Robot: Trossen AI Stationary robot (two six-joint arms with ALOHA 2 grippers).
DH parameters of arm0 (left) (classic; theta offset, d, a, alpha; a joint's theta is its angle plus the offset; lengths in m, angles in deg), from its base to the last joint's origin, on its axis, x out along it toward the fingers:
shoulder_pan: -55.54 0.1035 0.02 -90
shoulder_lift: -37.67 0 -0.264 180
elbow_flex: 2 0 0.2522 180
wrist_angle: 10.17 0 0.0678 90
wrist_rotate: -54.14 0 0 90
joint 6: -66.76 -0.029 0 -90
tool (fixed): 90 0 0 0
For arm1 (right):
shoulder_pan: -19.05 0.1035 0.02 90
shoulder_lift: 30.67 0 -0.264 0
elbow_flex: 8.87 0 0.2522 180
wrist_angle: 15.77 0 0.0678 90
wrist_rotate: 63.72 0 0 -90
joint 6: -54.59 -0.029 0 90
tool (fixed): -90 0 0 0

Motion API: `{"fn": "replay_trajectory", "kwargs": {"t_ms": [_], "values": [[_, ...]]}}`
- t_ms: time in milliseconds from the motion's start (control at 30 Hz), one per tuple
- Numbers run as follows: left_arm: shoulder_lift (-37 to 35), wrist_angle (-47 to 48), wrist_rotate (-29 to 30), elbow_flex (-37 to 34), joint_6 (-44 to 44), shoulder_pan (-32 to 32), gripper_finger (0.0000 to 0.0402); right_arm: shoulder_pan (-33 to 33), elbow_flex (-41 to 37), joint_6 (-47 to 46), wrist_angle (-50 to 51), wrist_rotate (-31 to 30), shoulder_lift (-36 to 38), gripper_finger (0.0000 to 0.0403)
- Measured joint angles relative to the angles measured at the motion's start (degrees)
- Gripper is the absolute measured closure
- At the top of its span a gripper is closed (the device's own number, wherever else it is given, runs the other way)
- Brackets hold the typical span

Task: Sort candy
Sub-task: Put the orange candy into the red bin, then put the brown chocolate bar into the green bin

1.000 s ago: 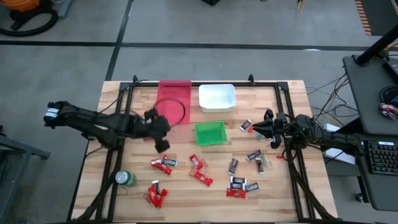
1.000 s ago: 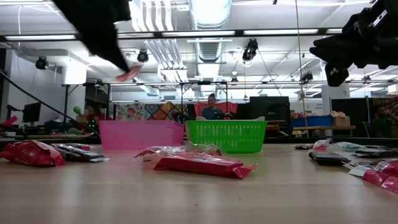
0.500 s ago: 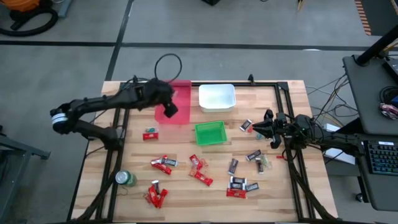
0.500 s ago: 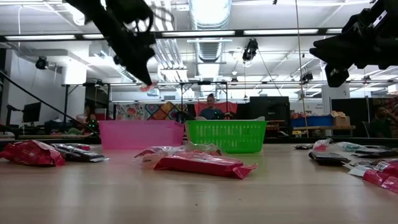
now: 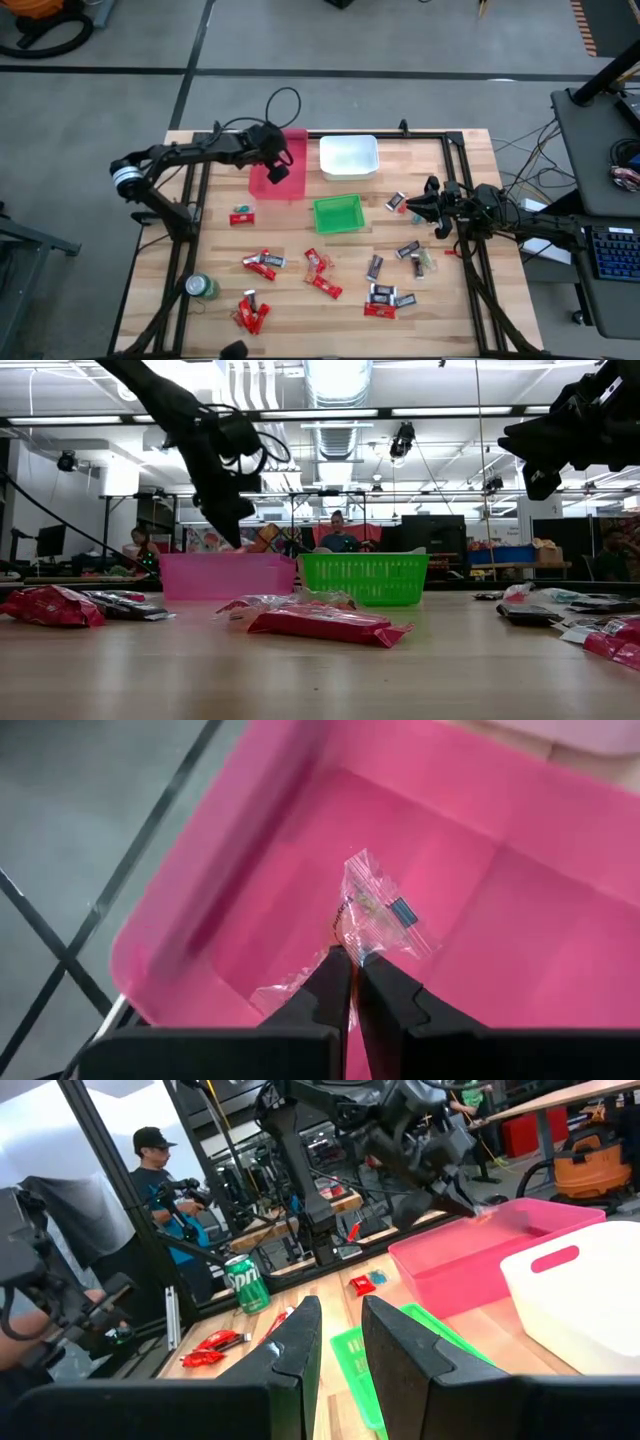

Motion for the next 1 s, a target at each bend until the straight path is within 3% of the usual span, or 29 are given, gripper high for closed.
{"fn": "replay_trajectory", "kwargs": {"t_ms": [233, 667, 833, 1000], "values": [[3.2, -1.2, 0.5, 0.8, -0.2, 0.1, 0.0393, 0.0, 0.0, 0.0, 0.0, 0.0, 0.0, 0.0333], [3.9, 1.1, 0.5, 2.7, -1.1, -0.2, 0.0293, 0.0, 0.0, -2.7, 0.0, 0.0, 0.0, 0.0333], [0.3, 4.2, 0.4, 2.7, 4.3, -3.3, 0.0295, 0.0, 0.0, -7.0, 0.0, -1.9, 0.0, 0.0333], [-5.3, 4.4, 0.4, 1.5, 8.7, -11.1, 0.0318, 0.0, 0.0, -11.5, 0.0, -3.1, 0.0, 0.0333]]}}
